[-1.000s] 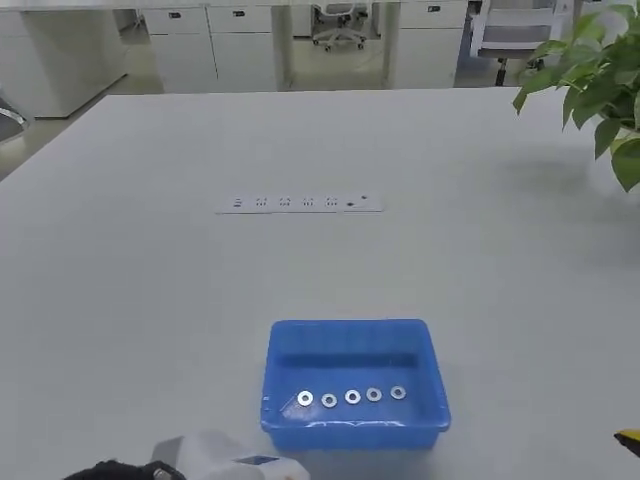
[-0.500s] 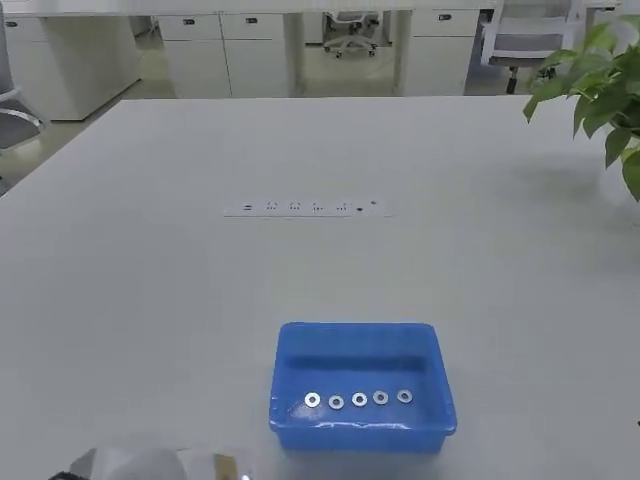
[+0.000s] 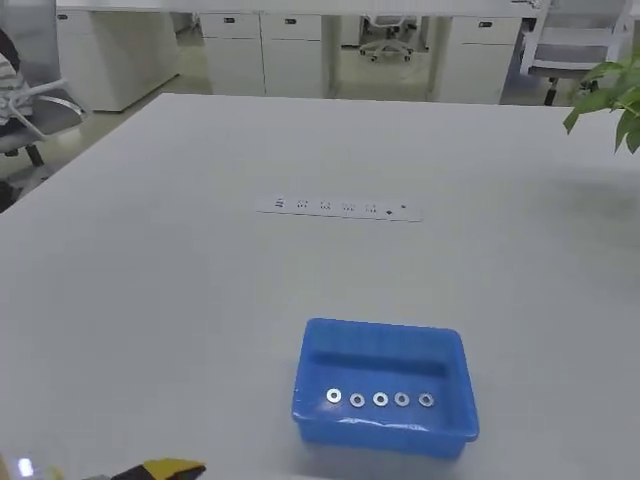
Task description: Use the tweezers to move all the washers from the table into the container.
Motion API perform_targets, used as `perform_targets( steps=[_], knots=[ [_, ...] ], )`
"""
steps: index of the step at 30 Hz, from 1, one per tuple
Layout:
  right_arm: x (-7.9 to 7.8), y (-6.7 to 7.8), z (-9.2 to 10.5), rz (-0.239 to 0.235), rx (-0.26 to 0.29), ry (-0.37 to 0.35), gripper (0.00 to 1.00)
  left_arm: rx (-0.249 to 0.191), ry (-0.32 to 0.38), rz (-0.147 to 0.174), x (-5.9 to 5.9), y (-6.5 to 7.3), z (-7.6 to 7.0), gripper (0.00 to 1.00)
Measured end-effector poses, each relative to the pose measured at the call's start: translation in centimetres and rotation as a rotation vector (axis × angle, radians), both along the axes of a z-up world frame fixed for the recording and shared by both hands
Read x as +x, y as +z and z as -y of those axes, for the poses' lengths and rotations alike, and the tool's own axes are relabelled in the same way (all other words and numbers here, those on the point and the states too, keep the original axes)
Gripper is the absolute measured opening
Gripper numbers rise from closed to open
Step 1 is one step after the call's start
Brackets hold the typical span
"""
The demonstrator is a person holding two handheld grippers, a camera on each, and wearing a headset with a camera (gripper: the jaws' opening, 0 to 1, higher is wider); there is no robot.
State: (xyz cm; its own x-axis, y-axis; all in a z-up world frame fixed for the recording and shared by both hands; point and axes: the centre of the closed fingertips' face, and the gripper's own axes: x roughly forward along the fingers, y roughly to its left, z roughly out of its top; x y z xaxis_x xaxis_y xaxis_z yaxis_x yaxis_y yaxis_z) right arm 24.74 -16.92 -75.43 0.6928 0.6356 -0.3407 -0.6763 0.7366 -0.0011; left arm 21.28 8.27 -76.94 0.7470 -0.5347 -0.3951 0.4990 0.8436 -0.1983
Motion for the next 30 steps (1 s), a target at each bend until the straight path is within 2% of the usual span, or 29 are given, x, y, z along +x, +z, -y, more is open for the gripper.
perform_targets(
  steps=[1, 3, 5, 7, 8, 9, 12, 14, 16, 17, 18, 21, 24, 26, 27, 30],
  knots=[
    [0.1, 0.2, 0.1, 0.007, 0.004, -0.01, 0.99, -0.002, 0.039, 0.035, 0.1, 0.5, -0.6, 0.67],
    [0.3, 0.5, 0.5, 0.028, 0.002, -0.033, 0.99, 0.024, 0.087, 0.091, 0.3, 1.2, -1.4, 0.76],
    [0.4, 0.7, 0.7, 0.039, 0.002, -0.048, 0.99, 0.005, 0.14, 0.158, 0.6, 2.2, -1.8, 0.85],
    [0.5, 1.2, 0.9, 0.06, 0.001, -0.066, 0.99, -0.039, 0.193, 0.189, 0.7, 3.0, -2.2, 0.93],
    [0.6, 1.4, 1.0, 0.068, 0.002, -0.074, 0.99, -0.093, 0.222, 0.223, 0.9, 3.9, -2.3, 0.95],
    [0.7, 1.6, 1.1, 0.08, 0.005, -0.082, 0.99, -0.129, 0.242, 0.244, 1.0, 4.3, -2.4, 0.97],
    [0.9, 2.2, 1.2, 0.107, 0.027, -0.1, 0.99, -0.181, 0.299, 0.302, 1.4, 5.3, -3.2, 0.98],
    [1.1, 2.7, 1.3, 0.127, 0.056, -0.112, 0.99, -0.169, 0.317, 0.323, 1.5, 5.4, -3.5, 0.98],
    [1.2, 2.9, 1.4, 0.139, 0.084, -0.125, 0.99, -0.145, 0.33, 0.37, 1.7, 5.7, -3.8, 0.98],
    [1.2, 2.8, 1.4, 0.139, 0.083, -0.125, 0.99, -0.127, 0.33, 0.383, 1.8, 5.7, -3.8, 0.98],
    [1.3, 2.6, 1.6, 0.131, 0.076, -0.131, 0.99, -0.126, 0.323, 0.358, 1.8, 5.5, -3.6, 0.98],
    [1.4, 1.9, 2.0, 0.115, 0.064, -0.139, 0.99, -0.099, 0.319, 0.364, 1.8, 5.4, -3.4, 0.98],
    [1.3, 1.8, 1.8, 0.105, 0.072, -0.13, 0.99, -0.105, 0.317, 0.355, 1.9, 5.2, -3.5, 0.98],
    [1.3, 1.6, 1.7, 0.1, 0.064, -0.125, 0.99, -0.098, 0.316, 0.326, 2.0, 4.7, -3.4, 0.98],
    [1.3, 1.4, 1.8, 0.094, 0.057, -0.125, 0.99, -0.097, 0.314, 0.322, 2.0, 4.6, -3.4, 0.98],
    [1.2, 1.2, 1.8, 0.081, 0.055, -0.125, 0.99, -0.105, 0.304, 0.329, 2.0, 4.7, -3.4, 0.98]
  ],
)
